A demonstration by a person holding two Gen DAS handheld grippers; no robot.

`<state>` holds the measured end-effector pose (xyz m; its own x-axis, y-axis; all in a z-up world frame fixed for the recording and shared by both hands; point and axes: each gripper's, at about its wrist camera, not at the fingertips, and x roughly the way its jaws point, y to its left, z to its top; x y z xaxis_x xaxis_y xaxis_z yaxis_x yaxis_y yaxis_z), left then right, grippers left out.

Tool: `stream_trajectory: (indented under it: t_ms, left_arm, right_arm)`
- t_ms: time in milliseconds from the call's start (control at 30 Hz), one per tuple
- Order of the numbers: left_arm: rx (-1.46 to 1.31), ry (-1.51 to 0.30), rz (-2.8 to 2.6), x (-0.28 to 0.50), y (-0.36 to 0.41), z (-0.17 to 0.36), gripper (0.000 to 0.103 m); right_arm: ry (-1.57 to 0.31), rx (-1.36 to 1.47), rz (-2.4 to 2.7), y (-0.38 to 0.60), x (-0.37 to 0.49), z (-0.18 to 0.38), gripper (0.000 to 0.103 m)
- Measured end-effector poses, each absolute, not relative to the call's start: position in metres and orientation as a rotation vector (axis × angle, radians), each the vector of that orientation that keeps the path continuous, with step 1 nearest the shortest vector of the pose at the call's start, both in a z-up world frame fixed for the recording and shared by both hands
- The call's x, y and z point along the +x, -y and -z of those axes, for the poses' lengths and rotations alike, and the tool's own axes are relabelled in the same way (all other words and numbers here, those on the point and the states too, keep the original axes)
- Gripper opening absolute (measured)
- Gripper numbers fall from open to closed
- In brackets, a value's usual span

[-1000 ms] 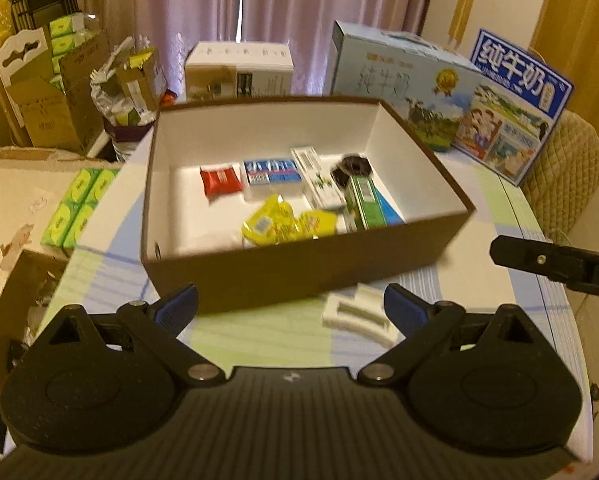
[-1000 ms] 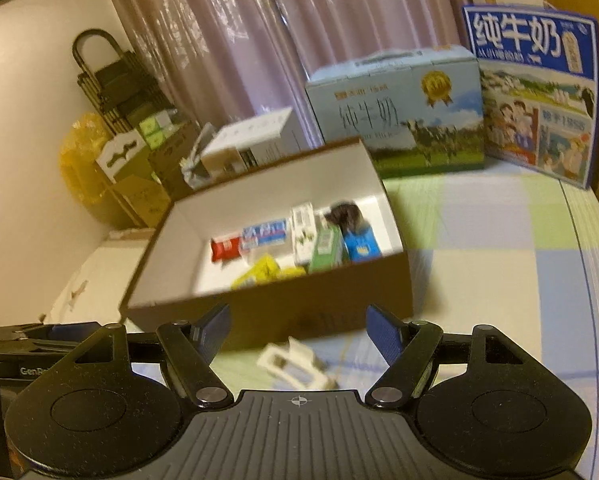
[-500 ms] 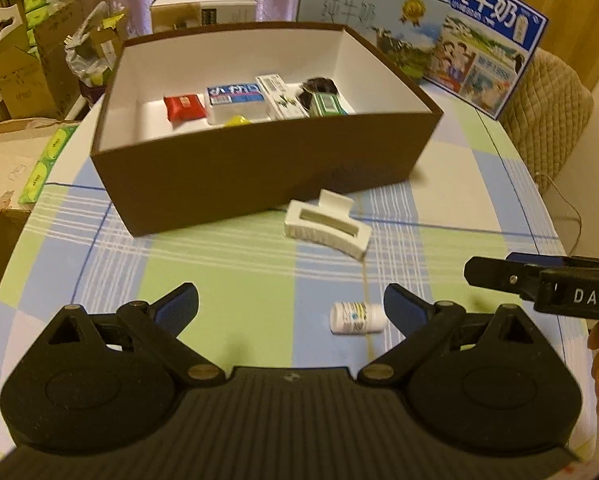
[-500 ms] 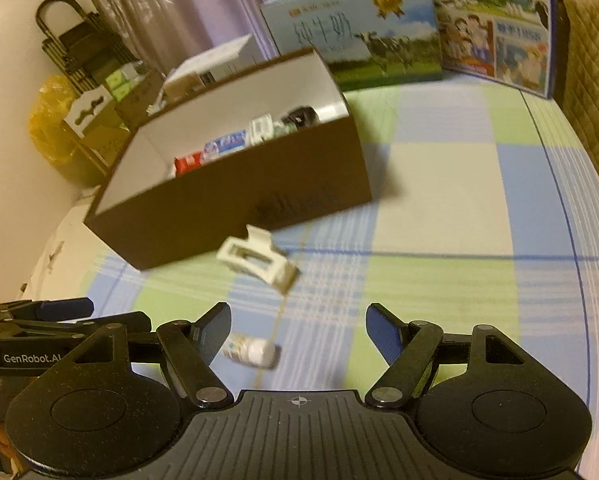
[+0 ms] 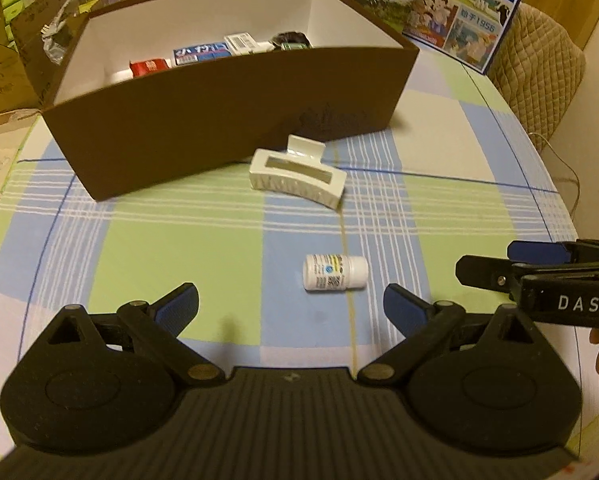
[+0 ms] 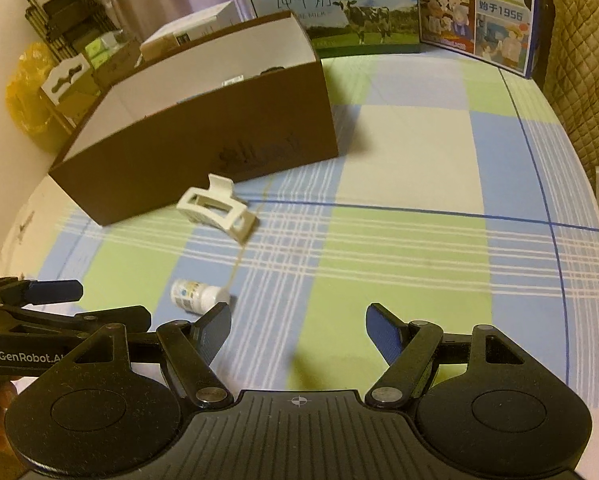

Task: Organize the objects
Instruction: 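Withdraw both grippers from the brown box toward the pill bottle and hair clip, then close the left gripper on the white pill bottle while the right gripper grasps the white claw clip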

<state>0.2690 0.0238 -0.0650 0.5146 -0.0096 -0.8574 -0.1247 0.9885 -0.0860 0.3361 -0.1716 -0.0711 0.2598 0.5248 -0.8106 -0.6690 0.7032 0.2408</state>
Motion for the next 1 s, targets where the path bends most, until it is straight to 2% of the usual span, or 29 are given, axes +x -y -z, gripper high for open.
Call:
stream_trajectory:
  t_ms: [500, 900, 1000]
  left_arm:
    - [-0.128, -1.077, -0.039, 0.288, -0.008, 0.090, 0.095]
    - [-0.089, -1.107, -0.020, 0.314, 0.001, 0.108, 0.088]
    - [-0.080, -1.114, -0.014, 0.318, 0.002, 0.111, 0.081]
  right_arm:
    - [-1.062, -0.161, -0.768, 0.179, 0.351, 0.085, 0.072]
    - [-1.092, -0.139, -0.722, 0.186, 0.371, 0.093, 0.072]
    - [-1.100, -0.137, -0.713, 0.187, 0.374, 0.095, 0.072]
